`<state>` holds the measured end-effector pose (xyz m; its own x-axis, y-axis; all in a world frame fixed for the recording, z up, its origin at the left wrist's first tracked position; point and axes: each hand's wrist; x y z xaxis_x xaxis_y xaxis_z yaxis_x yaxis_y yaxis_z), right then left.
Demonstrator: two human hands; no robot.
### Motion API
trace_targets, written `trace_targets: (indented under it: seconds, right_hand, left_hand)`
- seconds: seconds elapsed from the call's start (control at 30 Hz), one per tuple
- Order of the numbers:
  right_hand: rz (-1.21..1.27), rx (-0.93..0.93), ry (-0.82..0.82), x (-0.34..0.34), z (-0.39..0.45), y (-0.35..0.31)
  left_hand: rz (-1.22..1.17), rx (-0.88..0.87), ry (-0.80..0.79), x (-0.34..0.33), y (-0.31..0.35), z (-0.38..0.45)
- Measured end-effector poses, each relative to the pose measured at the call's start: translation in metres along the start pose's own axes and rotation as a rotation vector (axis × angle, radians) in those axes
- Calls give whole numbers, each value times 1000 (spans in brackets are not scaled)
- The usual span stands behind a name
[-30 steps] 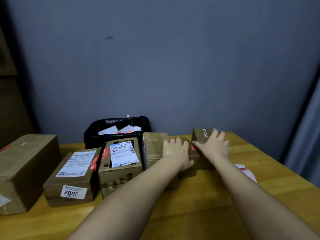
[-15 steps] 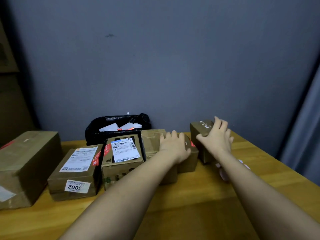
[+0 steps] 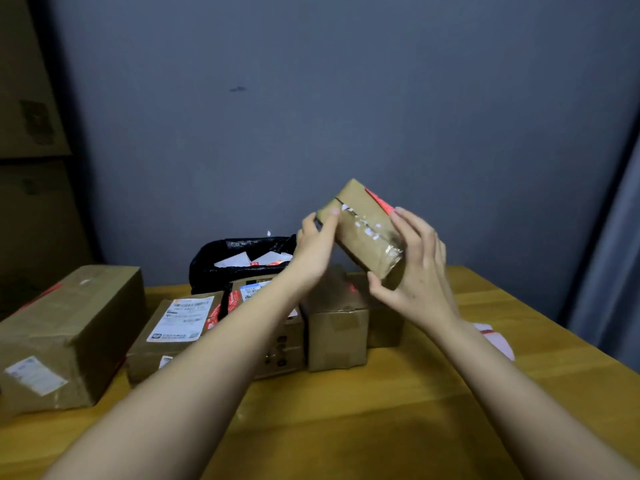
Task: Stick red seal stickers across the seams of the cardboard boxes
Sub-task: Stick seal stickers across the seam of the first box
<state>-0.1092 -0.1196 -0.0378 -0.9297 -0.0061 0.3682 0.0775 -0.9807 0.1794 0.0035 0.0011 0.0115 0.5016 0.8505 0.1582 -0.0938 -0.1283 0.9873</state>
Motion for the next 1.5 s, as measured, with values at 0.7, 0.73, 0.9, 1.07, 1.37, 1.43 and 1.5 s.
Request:
trace_targets:
  seconds: [0.7, 0.73, 0.9, 1.07, 1.37, 1.43, 1.5]
  right_hand:
    - [36, 468, -134, -44, 9, -53]
    - [83, 383, -130, -44, 8, -58]
    - [370, -3, 58, -50, 9, -83]
    - [688, -335, 272, -53, 15, -98]
    - [656, -366, 254, -63, -6, -116]
    - [612, -279, 254, -64, -14, -117]
    - [588, -261, 277, -63, -19, -120]
  left_hand:
    - [-369, 162, -33, 115, -40, -37]
    - [-388, 147, -27, 113, -42, -38]
    - [-492, 113, -12, 105, -53, -46]
    - [-593, 108, -48, 101, -73, -54]
    - [-548, -93, 84, 105, -116, -61]
    - [-557, -117, 81, 105, -120, -61]
    - [-556, -127, 69, 107, -123, -62]
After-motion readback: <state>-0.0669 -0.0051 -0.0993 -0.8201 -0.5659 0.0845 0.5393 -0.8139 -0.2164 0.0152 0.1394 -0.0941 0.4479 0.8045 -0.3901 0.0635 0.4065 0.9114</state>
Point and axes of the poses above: each hand's wrist, its own z-axis towards the middle knuckle, its own x-axis out of the back of the hand, y = z × x, and after that the axes turned 14 degrees about x, right-handed
